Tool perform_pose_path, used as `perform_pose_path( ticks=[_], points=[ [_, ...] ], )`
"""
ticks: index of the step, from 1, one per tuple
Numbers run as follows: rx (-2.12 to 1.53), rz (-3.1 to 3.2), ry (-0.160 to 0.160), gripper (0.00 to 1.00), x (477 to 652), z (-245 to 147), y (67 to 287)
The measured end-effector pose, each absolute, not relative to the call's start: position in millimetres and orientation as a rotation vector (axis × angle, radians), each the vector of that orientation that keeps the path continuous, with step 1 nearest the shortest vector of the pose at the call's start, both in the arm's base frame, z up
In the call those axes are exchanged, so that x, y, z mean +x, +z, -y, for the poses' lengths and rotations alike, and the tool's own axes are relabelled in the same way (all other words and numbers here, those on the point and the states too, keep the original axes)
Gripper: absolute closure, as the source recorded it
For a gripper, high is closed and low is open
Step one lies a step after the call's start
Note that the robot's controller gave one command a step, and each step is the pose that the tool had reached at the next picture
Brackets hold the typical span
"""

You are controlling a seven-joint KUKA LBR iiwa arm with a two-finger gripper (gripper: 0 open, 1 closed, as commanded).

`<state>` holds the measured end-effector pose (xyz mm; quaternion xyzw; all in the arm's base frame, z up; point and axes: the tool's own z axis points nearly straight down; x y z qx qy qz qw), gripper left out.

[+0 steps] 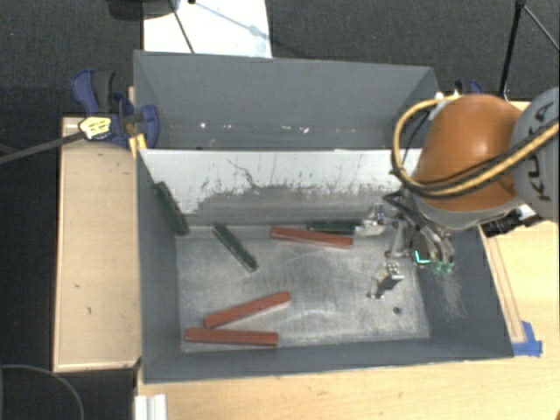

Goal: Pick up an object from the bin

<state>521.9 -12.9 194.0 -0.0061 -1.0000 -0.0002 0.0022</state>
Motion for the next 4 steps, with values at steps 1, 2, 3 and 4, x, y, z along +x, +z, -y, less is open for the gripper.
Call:
perform_pose_path(
  ticks=[1,2,3,4],
  points=[
    [-0.019,3.144,0.0,0.0,523.5,12.9,197.2],
    [0.006,3.153,0.001,0.0,522.9,-21.5,155.9],
    [0.06,3.14,-0.001,0.0,521.7,-62.2,121.4],
    [0.607,3.091,-0.002,1.0,524.2,-98.5,76.6]
  ],
)
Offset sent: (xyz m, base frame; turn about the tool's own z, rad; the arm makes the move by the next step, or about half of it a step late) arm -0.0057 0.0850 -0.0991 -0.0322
